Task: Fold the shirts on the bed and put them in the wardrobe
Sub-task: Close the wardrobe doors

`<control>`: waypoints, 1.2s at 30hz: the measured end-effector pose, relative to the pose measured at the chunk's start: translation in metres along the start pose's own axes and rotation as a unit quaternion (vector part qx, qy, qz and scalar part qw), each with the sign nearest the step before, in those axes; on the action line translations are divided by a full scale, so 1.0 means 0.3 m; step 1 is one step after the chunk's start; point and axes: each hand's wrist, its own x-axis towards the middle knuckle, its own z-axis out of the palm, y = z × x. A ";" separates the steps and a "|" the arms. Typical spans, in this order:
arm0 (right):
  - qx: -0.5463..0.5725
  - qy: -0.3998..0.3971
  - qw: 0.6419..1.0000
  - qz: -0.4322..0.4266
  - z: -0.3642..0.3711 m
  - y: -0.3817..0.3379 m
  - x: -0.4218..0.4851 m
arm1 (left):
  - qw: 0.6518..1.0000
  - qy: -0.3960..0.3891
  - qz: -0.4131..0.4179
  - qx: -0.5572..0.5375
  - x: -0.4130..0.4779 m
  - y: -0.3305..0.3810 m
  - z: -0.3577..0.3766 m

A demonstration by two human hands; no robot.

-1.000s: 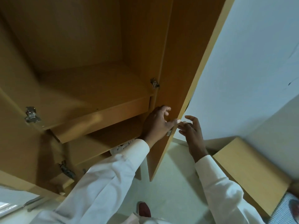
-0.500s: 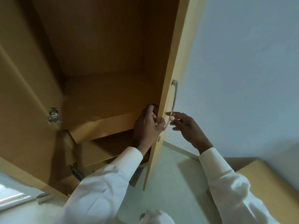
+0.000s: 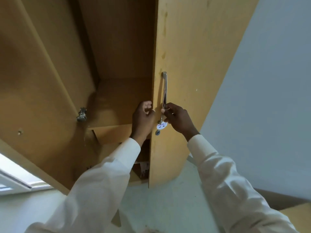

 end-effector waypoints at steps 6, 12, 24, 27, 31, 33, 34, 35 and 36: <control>-0.040 -0.008 0.999 -0.012 0.057 0.029 0.162 | 0.992 -0.026 -0.081 -0.091 0.100 0.048 0.014; -0.063 -0.028 0.997 0.019 0.066 0.014 0.234 | 0.988 -0.017 -0.111 -0.103 0.164 0.071 0.026; 0.213 -0.053 0.972 0.083 0.156 -0.147 -0.245 | 0.991 -0.129 0.005 -0.032 -0.349 -0.071 -0.285; 0.245 -0.089 0.963 0.074 0.210 -0.235 -0.403 | 0.993 -0.097 0.030 -0.066 -0.583 -0.056 -0.443; 0.282 -0.103 0.951 0.075 0.327 -0.360 -0.547 | 0.987 0.058 0.130 -0.069 -0.772 0.006 -0.680; 0.297 -0.107 0.945 0.079 0.388 -0.414 -0.596 | 0.969 0.179 0.165 -0.037 -0.775 -0.011 -0.777; 0.296 -0.112 0.945 0.081 0.421 -0.438 -0.624 | 0.959 0.226 0.166 -0.026 -0.766 -0.035 -0.824; 0.291 -0.117 0.946 0.078 0.445 -0.452 -0.641 | 0.955 0.251 0.157 -0.024 -0.739 -0.059 -0.858; 0.279 -0.123 0.950 0.068 0.470 -0.469 -0.666 | 0.958 0.253 0.137 -0.019 -0.718 -0.082 -0.891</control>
